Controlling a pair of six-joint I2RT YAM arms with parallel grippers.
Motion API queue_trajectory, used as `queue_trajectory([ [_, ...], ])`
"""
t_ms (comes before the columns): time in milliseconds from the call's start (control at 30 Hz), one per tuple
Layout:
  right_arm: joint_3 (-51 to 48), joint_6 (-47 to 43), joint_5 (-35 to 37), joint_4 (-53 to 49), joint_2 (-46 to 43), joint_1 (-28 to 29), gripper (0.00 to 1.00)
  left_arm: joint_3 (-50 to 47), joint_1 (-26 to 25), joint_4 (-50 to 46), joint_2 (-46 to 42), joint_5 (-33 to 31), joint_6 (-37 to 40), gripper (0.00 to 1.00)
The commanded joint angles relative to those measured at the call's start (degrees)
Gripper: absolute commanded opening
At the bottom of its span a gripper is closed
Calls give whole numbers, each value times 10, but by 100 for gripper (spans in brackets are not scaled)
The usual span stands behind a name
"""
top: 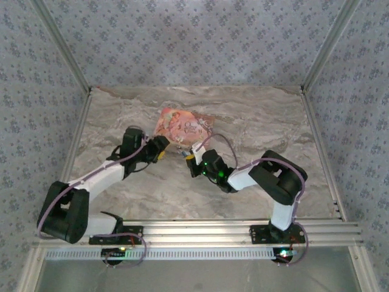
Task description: Unlock a padlock with a key
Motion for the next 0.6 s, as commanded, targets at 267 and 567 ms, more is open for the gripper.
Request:
queue_trajectory([
  [267,-26,240,-85,54,3,-27,0,102,48,-105,-13,-29,155,67],
  [567,-24,312,-128,81,36,-43,0,164,62,-109,21,-19,214,68],
])
